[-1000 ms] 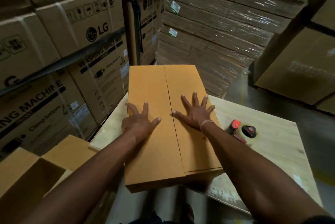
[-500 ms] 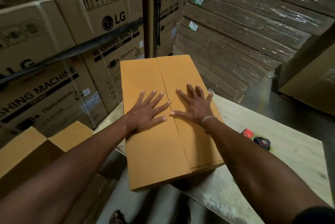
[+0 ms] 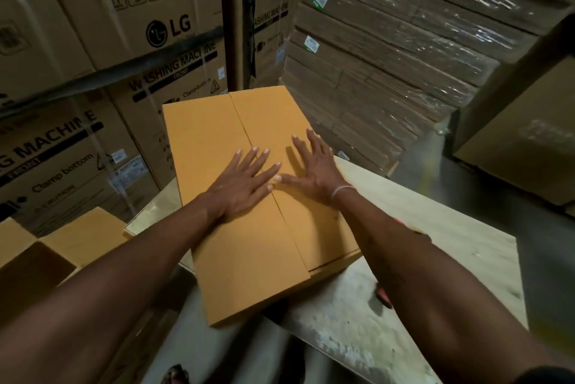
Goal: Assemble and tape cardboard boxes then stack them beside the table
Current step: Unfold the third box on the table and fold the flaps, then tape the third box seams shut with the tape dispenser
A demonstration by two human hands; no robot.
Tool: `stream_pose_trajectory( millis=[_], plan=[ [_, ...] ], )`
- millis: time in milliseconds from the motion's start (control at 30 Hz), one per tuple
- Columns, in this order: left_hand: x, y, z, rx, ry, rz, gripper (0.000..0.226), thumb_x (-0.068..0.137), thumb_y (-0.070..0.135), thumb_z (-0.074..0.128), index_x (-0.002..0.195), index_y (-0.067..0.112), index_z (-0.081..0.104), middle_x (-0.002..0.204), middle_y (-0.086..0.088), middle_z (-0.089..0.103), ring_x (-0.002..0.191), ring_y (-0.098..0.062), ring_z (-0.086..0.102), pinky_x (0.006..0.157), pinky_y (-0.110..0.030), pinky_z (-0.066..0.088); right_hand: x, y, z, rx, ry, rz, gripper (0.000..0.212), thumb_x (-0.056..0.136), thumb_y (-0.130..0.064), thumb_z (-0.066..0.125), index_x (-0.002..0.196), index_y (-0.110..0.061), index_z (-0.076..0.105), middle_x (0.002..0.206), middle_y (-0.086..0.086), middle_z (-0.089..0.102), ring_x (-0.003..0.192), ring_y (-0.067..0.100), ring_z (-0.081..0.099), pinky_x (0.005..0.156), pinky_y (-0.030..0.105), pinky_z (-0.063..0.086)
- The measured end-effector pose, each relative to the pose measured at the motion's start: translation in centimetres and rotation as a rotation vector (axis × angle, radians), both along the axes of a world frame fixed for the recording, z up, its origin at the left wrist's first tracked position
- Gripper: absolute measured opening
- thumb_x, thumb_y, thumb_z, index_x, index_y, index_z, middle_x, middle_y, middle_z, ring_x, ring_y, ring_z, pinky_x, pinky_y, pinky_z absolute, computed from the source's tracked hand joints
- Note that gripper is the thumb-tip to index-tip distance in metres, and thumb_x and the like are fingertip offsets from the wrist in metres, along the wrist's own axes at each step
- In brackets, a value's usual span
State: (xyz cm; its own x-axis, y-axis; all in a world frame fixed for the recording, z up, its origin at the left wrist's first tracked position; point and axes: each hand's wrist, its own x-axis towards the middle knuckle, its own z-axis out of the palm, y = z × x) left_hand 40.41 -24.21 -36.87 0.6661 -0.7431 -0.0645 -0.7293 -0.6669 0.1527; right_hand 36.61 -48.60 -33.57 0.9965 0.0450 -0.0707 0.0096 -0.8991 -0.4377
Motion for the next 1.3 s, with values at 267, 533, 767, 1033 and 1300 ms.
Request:
stream_pose_trajectory(
  millis=[267,533,767,1033,1300],
  plan=[
    [-0.6,-2.1,0.2,-0.157,0.003,0.093,0.077,0.097,0.081,0.022,0.153,0.03,0.037,0.165,-0.009,0.024,0.157,-0.028,0.013,0.13,-0.049,0.006,-6.7,-11.3,-1.2,0.344,-0.098,-0.719,0.038,0.088,-0.054,0.069,0.096,-0.018,0.075,0.102,0.012,0.076,0.098,0.032,0.071,0.09,0.051,0.058],
    [-0.4,-1.8,-0.7,-0.182,0.018,0.108,0.077,0.099,0.079,0.025,0.157,0.029,0.033,0.173,-0.005,0.009,0.161,-0.023,0.0,0.129,-0.047,0.007,-18.5,-17.2,-8.6,0.373,0.415,-1.186,0.034,0.085,-0.042,0.071,0.099,-0.011,0.068,0.093,0.018,0.066,0.089,0.035,0.067,0.068,0.032,0.045],
    [-0.4,-2.0,-0.8,-0.162,0.01,0.107,0.082,0.097,0.082,0.019,0.158,0.028,0.031,0.173,-0.006,0.007,0.161,-0.024,-0.001,0.129,-0.05,0.01,-20.7,-18.0,-22.1,0.899,0.478,-1.268,0.03,0.076,-0.027,0.081,0.096,-0.009,0.066,0.066,0.006,0.057,0.056,0.022,0.053,0.064,0.04,0.05],
    [-1.6,-2.6,-1.2,-0.166,0.001,0.126,0.087,0.095,0.085,0.015,0.159,0.028,0.03,0.173,-0.007,0.007,0.161,-0.025,-0.001,0.129,-0.049,0.01,-17.0,-14.6,-17.1,1.358,0.106,-1.442,0.008,0.1,-0.011,0.063,0.092,-0.013,0.064,0.054,0.002,0.054,0.038,0.011,0.047,0.038,0.02,0.04],
    [-3.5,-3.9,-0.9,-0.16,0.021,0.176,0.078,0.099,0.077,0.025,0.16,0.028,0.03,0.174,-0.007,0.005,0.16,-0.023,-0.006,0.129,-0.044,0.002,-11.2,-17.0,-11.0,1.331,0.08,-1.18,0.008,0.099,-0.013,0.062,0.093,-0.007,0.06,0.072,0.01,0.054,0.058,0.022,0.049,0.05,0.031,0.044]
  ],
)
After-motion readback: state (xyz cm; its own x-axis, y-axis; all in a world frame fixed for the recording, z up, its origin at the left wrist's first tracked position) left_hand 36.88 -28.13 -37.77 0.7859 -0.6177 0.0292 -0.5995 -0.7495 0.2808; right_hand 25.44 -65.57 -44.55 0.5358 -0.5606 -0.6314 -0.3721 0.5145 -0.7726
